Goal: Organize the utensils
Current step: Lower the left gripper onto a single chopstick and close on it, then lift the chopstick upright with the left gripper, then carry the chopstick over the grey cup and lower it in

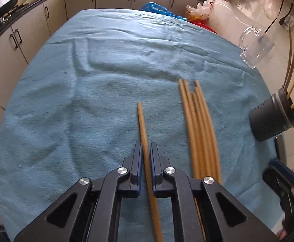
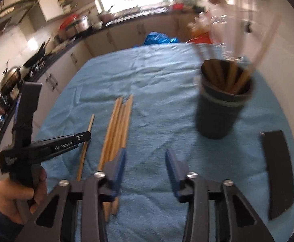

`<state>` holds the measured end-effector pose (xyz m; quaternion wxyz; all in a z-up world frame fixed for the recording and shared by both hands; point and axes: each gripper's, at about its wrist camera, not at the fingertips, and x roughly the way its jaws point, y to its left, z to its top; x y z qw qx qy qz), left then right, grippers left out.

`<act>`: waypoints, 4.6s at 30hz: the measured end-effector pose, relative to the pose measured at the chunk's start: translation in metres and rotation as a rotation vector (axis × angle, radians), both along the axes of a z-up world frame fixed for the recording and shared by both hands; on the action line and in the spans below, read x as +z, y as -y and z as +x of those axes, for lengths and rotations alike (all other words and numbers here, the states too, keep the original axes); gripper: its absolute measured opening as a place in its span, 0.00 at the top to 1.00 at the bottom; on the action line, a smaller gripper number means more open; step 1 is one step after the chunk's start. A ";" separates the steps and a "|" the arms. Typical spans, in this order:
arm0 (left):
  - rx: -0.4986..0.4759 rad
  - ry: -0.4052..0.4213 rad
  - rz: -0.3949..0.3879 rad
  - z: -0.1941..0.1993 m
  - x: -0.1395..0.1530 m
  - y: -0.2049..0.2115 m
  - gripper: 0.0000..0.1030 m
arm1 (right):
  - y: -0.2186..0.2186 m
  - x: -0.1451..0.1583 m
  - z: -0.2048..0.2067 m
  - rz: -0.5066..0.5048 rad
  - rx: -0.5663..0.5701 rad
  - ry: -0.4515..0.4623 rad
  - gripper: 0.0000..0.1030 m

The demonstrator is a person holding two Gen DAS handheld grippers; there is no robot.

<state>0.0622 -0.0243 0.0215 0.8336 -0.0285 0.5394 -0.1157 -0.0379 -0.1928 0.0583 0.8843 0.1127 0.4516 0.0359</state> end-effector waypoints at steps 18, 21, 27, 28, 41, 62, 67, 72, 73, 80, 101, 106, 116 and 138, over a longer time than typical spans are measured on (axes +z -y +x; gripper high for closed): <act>-0.018 0.001 -0.058 0.002 -0.002 -0.015 0.92 | -0.036 -0.043 0.119 -0.107 0.037 -0.235 0.86; -0.017 0.001 -0.060 0.004 -0.003 -0.015 0.92 | -0.037 -0.042 0.122 -0.098 0.044 -0.238 0.86; -0.017 0.003 -0.053 0.005 -0.002 -0.014 0.92 | -0.042 -0.043 0.125 -0.118 0.054 -0.248 0.86; -0.017 0.005 -0.049 0.005 -0.002 -0.013 0.92 | -0.042 -0.044 0.125 -0.115 0.056 -0.251 0.86; -0.005 0.076 -0.161 0.009 0.016 -0.021 0.94 | -0.036 -0.021 0.116 -0.047 0.064 -0.139 0.93; -0.022 0.376 -0.247 -0.071 0.128 -0.027 0.94 | -0.013 0.080 -0.034 0.050 -0.006 0.343 0.93; -0.025 0.394 -0.226 -0.077 0.131 -0.020 0.94 | -0.008 0.080 -0.041 0.063 -0.015 0.345 0.93; -0.025 0.432 -0.195 -0.083 0.137 -0.013 0.94 | -0.004 0.081 -0.045 0.068 -0.016 0.348 0.93; -0.023 0.441 -0.187 -0.084 0.138 -0.012 0.94 | -0.003 0.082 -0.046 0.070 -0.014 0.349 0.93; -0.012 0.502 -0.138 -0.091 0.147 -0.006 0.94 | -0.002 0.084 -0.048 0.075 -0.017 0.360 0.93; -0.013 0.645 -0.026 -0.115 0.164 0.014 0.94 | 0.010 0.099 -0.062 0.077 -0.044 0.409 0.93; -0.027 0.661 -0.017 -0.120 0.167 0.019 0.94 | 0.016 0.103 -0.068 0.083 -0.055 0.422 0.93; -0.051 0.675 -0.007 -0.124 0.173 0.029 0.94 | 0.029 0.108 -0.076 0.098 -0.078 0.442 0.93; -0.193 0.643 -0.267 -0.094 0.250 0.089 0.94 | 0.117 0.173 -0.102 0.114 -0.294 0.631 0.93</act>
